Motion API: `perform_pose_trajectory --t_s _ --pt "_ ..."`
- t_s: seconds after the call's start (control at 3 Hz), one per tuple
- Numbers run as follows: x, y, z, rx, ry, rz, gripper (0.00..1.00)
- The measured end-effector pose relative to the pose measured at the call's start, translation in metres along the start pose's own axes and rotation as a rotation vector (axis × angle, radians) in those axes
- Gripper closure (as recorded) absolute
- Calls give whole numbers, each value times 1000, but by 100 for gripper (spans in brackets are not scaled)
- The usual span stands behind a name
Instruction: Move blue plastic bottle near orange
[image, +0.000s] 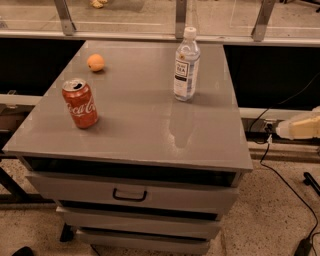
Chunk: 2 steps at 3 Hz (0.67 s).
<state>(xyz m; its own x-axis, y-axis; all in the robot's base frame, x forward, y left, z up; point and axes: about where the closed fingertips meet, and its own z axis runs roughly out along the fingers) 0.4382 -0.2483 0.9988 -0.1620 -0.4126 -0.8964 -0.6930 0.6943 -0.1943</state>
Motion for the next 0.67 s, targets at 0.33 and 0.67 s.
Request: perform_pose_trajectory --t_s 0.33,0.67 --pt "0 0 0 0 0 0 0" --pt "-5 5 13 16 -27 24 0"
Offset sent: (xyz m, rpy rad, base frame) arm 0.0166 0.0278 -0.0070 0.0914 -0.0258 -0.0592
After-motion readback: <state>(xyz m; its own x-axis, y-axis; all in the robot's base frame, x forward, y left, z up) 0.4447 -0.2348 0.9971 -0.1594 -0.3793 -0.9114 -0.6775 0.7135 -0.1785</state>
